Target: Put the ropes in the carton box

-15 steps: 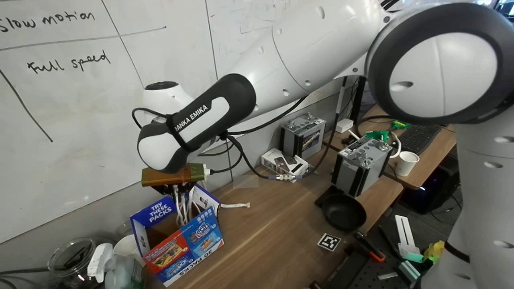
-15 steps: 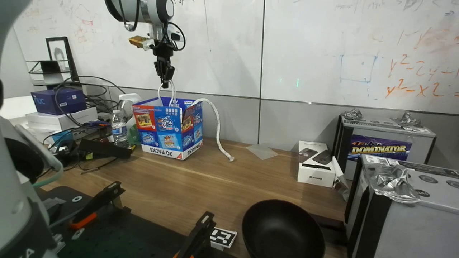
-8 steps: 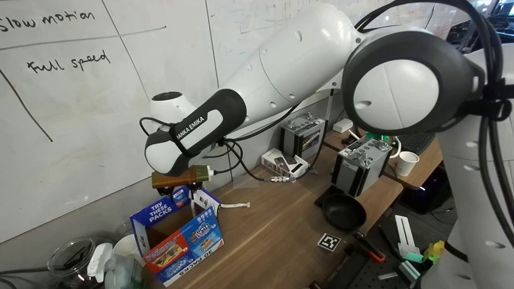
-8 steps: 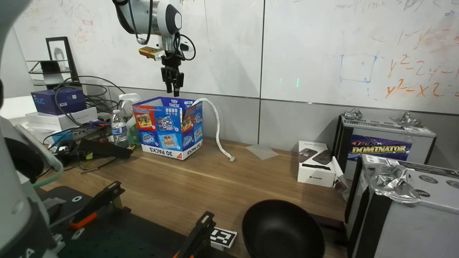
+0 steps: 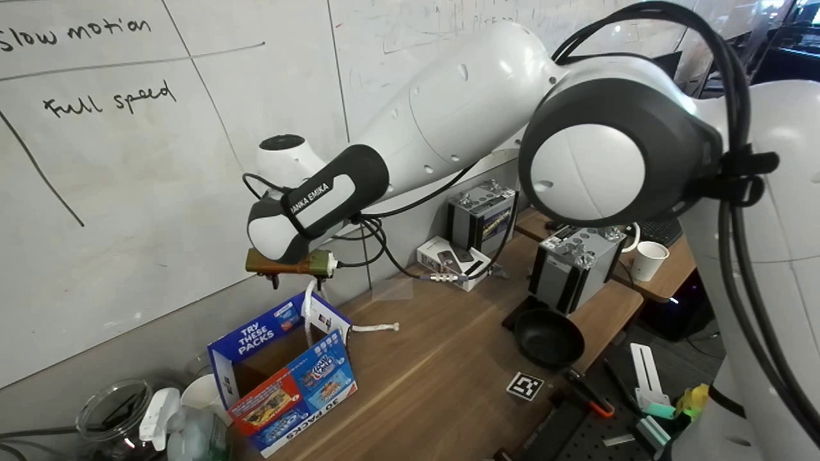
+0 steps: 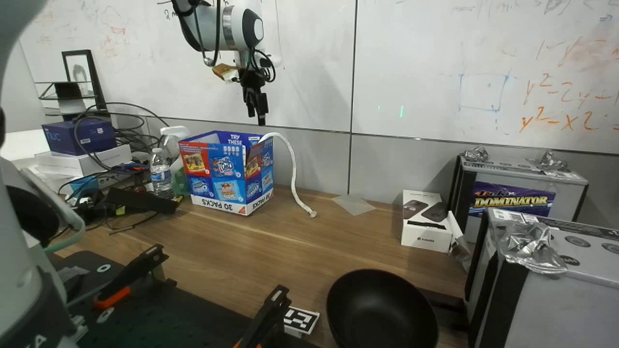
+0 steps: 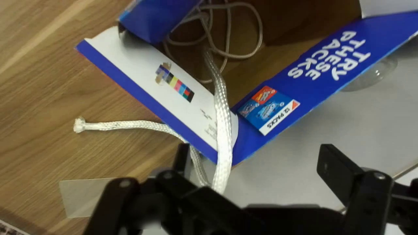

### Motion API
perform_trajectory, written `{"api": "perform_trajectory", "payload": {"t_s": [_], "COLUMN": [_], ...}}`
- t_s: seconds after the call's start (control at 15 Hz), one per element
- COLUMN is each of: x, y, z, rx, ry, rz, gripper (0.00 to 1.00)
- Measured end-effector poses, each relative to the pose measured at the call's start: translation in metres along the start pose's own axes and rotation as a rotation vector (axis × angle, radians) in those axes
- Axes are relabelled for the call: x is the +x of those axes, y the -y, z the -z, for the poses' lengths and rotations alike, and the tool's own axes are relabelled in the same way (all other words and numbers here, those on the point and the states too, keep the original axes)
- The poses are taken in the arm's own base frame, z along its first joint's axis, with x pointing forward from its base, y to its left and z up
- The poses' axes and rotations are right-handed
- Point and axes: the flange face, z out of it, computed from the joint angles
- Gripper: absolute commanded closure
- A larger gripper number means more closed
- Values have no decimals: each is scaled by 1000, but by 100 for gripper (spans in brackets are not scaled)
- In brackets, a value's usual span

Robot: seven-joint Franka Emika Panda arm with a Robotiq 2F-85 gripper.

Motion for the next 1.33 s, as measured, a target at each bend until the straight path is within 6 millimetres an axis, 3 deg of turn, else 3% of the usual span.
{"api": "perform_trajectory", "payload": {"t_s": [0.4,0.8,1.0,1.33], "x": [46,68,70,64], "y": [-10,-11,-10,3], "z": [-40,-75,-77,-65], "rx": [-27,-54,-82,-103], "ry": [-49,-68,-52,9], "rz": [-258,-366,-361,-306], "gripper": [0,0,0,0]}}
